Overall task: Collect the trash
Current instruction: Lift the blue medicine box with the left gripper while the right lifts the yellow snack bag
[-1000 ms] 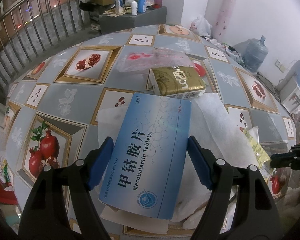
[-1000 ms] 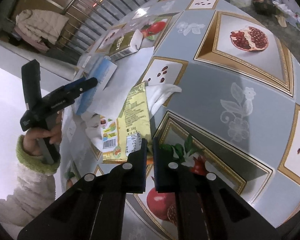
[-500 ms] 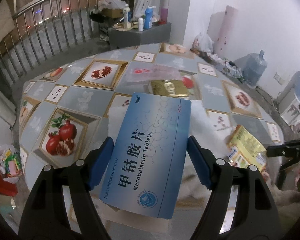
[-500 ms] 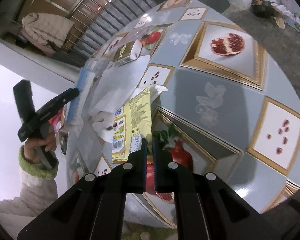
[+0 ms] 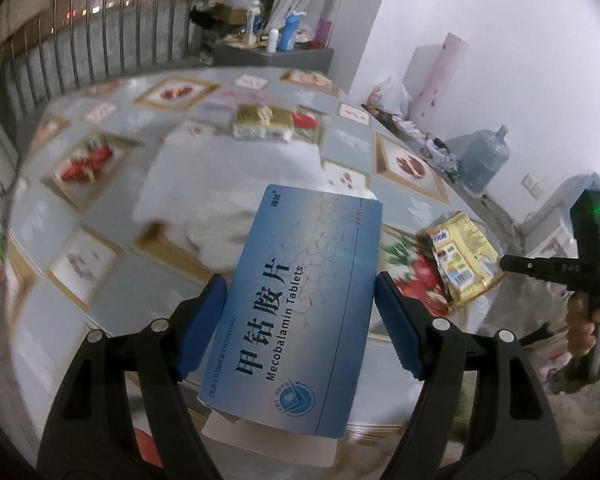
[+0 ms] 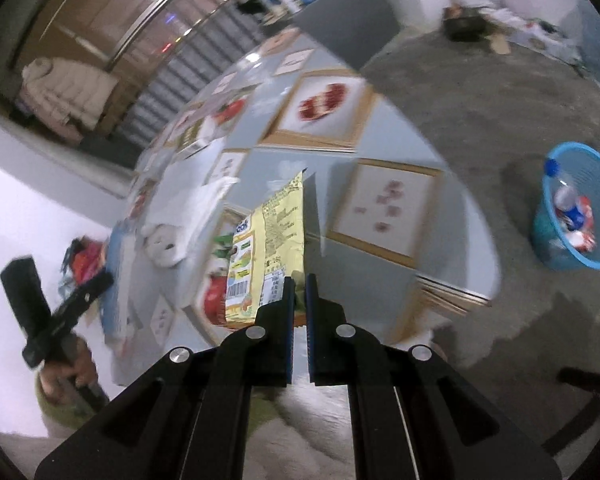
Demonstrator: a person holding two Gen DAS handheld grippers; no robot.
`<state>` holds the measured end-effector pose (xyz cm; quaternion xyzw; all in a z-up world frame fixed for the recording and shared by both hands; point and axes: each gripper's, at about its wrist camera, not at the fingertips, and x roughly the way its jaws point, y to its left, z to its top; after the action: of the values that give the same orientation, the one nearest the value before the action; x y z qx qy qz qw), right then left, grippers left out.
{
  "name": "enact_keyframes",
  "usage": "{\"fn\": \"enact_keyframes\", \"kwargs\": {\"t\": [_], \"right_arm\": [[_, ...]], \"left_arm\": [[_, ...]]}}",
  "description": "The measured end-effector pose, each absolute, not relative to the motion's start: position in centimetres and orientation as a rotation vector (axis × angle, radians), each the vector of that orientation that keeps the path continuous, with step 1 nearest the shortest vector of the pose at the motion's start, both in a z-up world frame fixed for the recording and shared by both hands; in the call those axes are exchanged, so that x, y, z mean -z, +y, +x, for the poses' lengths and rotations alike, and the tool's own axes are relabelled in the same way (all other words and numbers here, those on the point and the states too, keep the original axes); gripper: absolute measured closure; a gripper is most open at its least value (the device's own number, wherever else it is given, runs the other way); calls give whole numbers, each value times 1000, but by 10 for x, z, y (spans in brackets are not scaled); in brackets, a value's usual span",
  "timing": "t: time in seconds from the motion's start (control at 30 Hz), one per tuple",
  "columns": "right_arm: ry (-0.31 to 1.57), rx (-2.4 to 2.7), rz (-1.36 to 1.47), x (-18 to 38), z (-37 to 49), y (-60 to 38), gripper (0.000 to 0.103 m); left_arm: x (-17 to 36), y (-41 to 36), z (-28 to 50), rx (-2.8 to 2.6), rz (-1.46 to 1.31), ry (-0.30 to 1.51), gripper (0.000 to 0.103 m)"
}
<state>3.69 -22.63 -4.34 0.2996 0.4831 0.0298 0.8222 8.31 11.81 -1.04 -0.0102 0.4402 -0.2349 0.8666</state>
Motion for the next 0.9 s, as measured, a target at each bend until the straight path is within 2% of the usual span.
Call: {"fn": "enact_keyframes", "kwargs": {"t": [0.3,0.4,0.57,0.63,0.9], "right_arm": [[1062,-31,748,65,28,-250,93],[1083,-21,749,69,31,-250,73],[1099,-20,708,68,29,-245,69],[1105,-26,687,67,30,-242,60],[1128,7,638,72,35,-229,59]], "left_arm": [[41,87,72,424,67,971,30],[42,87,72,420,70,976,25],[43,84,75,415,88,982,25],[44,83,77,417,88,987,25],[50,79,81,428,90,1003,25]]}}
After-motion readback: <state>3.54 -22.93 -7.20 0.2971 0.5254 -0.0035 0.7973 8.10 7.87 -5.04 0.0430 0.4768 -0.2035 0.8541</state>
